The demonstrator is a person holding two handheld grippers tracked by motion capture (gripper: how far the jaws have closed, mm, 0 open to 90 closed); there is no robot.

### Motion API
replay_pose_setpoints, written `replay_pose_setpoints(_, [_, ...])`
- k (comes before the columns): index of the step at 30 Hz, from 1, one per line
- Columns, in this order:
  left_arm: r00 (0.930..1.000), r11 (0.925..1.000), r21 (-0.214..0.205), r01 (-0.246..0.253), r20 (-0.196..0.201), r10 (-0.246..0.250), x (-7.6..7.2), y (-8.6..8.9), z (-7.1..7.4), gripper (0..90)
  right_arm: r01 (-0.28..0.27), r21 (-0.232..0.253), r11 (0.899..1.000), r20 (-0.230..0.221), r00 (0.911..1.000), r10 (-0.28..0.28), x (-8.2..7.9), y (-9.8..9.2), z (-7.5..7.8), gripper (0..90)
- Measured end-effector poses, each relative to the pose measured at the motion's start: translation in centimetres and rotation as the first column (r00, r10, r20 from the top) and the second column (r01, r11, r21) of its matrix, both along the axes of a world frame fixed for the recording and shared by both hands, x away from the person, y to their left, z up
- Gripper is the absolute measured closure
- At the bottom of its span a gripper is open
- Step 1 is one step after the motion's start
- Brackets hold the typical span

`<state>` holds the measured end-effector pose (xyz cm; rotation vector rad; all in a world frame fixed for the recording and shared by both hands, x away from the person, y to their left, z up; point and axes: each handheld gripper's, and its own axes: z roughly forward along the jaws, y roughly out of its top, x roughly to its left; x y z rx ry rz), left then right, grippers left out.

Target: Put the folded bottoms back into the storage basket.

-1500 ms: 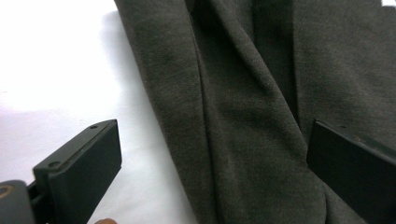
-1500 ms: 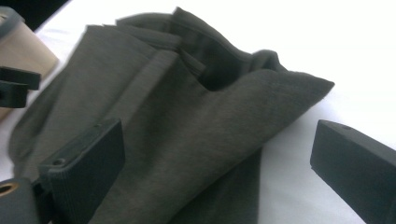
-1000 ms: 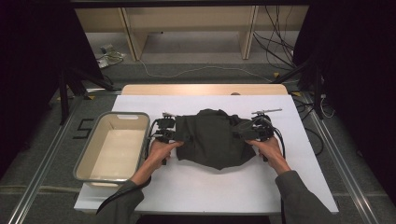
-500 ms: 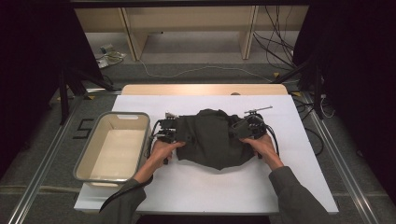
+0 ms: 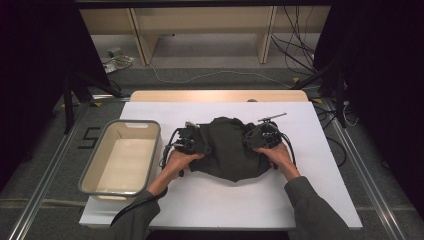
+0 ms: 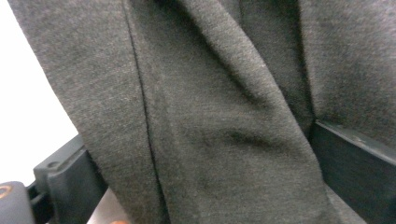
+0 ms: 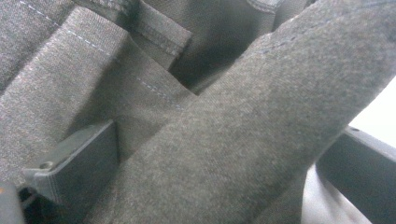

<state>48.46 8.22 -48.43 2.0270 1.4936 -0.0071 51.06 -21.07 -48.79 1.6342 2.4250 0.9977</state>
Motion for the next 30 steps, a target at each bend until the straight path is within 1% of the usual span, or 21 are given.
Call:
replay_pose_setpoints(3, [0.9999, 0.9992, -0.039, 0.009, 0.009, -0.008, 0.0, 0.0, 0.0, 14.4, -0.005, 0.017, 1.000, -0.006, 1.0000, 0.005, -0.1, 0.1, 0.1, 4.8])
replay_pose_setpoints(6, [0.9997, 0.9987, -0.046, 0.022, 0.014, -0.021, 0.0, -0.1, 0.0, 23.0, -0.011, 0.023, 1.000, -0.008, 0.9999, 0.012, -0.1, 0.2, 0.1, 8.0])
replay_pose_setpoints(7, [0.9994, 0.9961, -0.081, 0.034, 0.007, -0.033, 0.0, -0.2, 0.0, 30.3, -0.018, 0.037, 0.999, -0.014, 0.9997, 0.019, -0.2, 0.3, 0.2, 12.9])
replay_pose_setpoints(8, [0.9994, 0.9961, -0.081, 0.034, 0.007, -0.033, 0.0, -0.2, 0.0, 33.8, -0.018, 0.037, 0.999, -0.014, 0.9997, 0.019, -0.2, 0.3, 0.2, 12.9])
replay_pose_setpoints(9, [0.9997, 0.9949, -0.098, 0.025, 0.006, -0.025, 0.0, -0.3, -0.1, 33.8, -0.020, 0.042, 0.999, -0.017, 0.9996, 0.021, -0.2, 0.4, 0.2, 14.9])
replay_pose_setpoints(12, [0.9995, 0.9920, -0.122, 0.032, -0.003, -0.032, 0.0, -0.4, -0.2, 44.7, -0.035, 0.065, 0.997, -0.029, 0.9989, 0.036, -0.4, 0.5, 0.2, 22.7])
replay_pose_setpoints(13, [0.9994, 0.9902, -0.136, 0.032, -0.008, -0.033, -0.1, -0.3, -0.3, 51.5, -0.038, 0.076, 0.996, -0.033, 0.9986, 0.041, -0.4, 0.6, 0.2, 28.8])
replay_pose_setpoints(14, [0.9995, 0.9894, -0.142, 0.029, -0.008, -0.030, -0.1, -0.4, -0.3, 54.6, -0.037, 0.088, 0.995, -0.044, 0.9982, 0.041, -0.4, 0.6, 0.2, 32.0])
replay_pose_setpoints(15, [0.9995, 0.9894, -0.142, 0.029, -0.008, -0.030, -0.1, -0.4, -0.3, 58.3, -0.037, 0.088, 0.995, -0.044, 0.9982, 0.041, -0.4, 0.6, 0.2, 32.0])
replay_pose_setpoints(16, [0.9995, 0.9901, -0.137, 0.031, -0.003, -0.032, -0.2, -0.4, -0.2, 58.3, -0.035, 0.104, 0.994, -0.058, 0.9975, 0.041, -0.5, 0.7, 0.2, 36.7])
replay_pose_setpoints(17, [0.9995, 0.9909, -0.131, 0.031, 0.006, -0.030, -0.3, -0.5, -0.2, 62.1, -0.034, 0.123, 0.992, -0.072, 0.9965, 0.043, -0.5, 0.7, 0.2, 40.8])
replay_pose_setpoints(18, [0.9995, 0.9920, -0.122, 0.031, 0.015, -0.029, -0.4, -0.6, -0.1, 65.6, -0.038, 0.135, 0.990, -0.075, 0.9960, 0.049, -0.6, 0.9, 0.2, 44.1])
replay_pose_setpoints(19, [0.9992, 0.9925, -0.117, 0.036, 0.024, -0.033, -0.4, -0.6, 0.0, 71.3, -0.050, 0.147, 0.988, -0.069, 0.9957, 0.061, -0.7, 1.0, 0.3, 50.7])
replay_pose_setpoints(20, [0.9991, 0.9924, -0.119, 0.034, 0.028, -0.030, -0.5, -0.6, 0.0, 71.3, -0.050, 0.147, 0.988, -0.069, 0.9957, 0.061, -0.7, 1.0, 0.3, 50.7])
replay_pose_setpoints(21, [0.9990, 0.9909, -0.131, 0.031, 0.037, -0.026, -0.6, -0.5, 0.0, 74.9, -0.060, 0.157, 0.986, -0.066, 0.9953, 0.071, -0.9, 1.1, 0.4, 58.0])
replay_pose_setpoints(22, [0.9990, 0.9909, -0.131, 0.031, 0.037, -0.026, -0.6, -0.5, 0.0, 75.9, -0.060, 0.157, 0.986, -0.066, 0.9953, 0.071, -0.9, 1.1, 0.4, 58.0])
replay_pose_setpoints(23, [0.9988, 0.9902, -0.137, 0.028, 0.043, -0.023, -0.7, -0.6, 0.0, 76.6, -0.061, 0.167, 0.984, -0.069, 0.9949, 0.074, -1.0, 1.2, 0.5, 65.6])
replay_pose_setpoints(24, [0.9987, 0.9899, -0.139, 0.029, 0.047, -0.022, -0.8, -0.6, 0.0, 76.6, -0.061, 0.167, 0.984, -0.069, 0.9949, 0.074, -1.0, 1.2, 0.5, 65.6])
replay_pose_setpoints(25, [0.9979, 0.9893, -0.141, 0.038, 0.057, -0.031, -0.9, -0.6, 0.2, 77.8, -0.066, 0.179, 0.982, -0.068, 0.9945, 0.080, -1.2, 1.4, 0.6, 71.1])
replay_pose_setpoints(27, [0.9972, 0.9891, -0.140, 0.046, 0.065, -0.037, -1.0, -0.6, 0.4, 78.0, -0.068, 0.180, 0.981, -0.068, 0.9943, 0.082, -1.2, 1.4, 0.7, 72.1])
replay_pose_setpoints(30, [0.9961, 0.9865, -0.158, 0.043, 0.083, -0.031, -1.4, -0.6, 0.9, 78.5, -0.069, 0.192, 0.979, -0.060, 0.9949, 0.082, -1.5, 1.5, 1.1, 74.5])
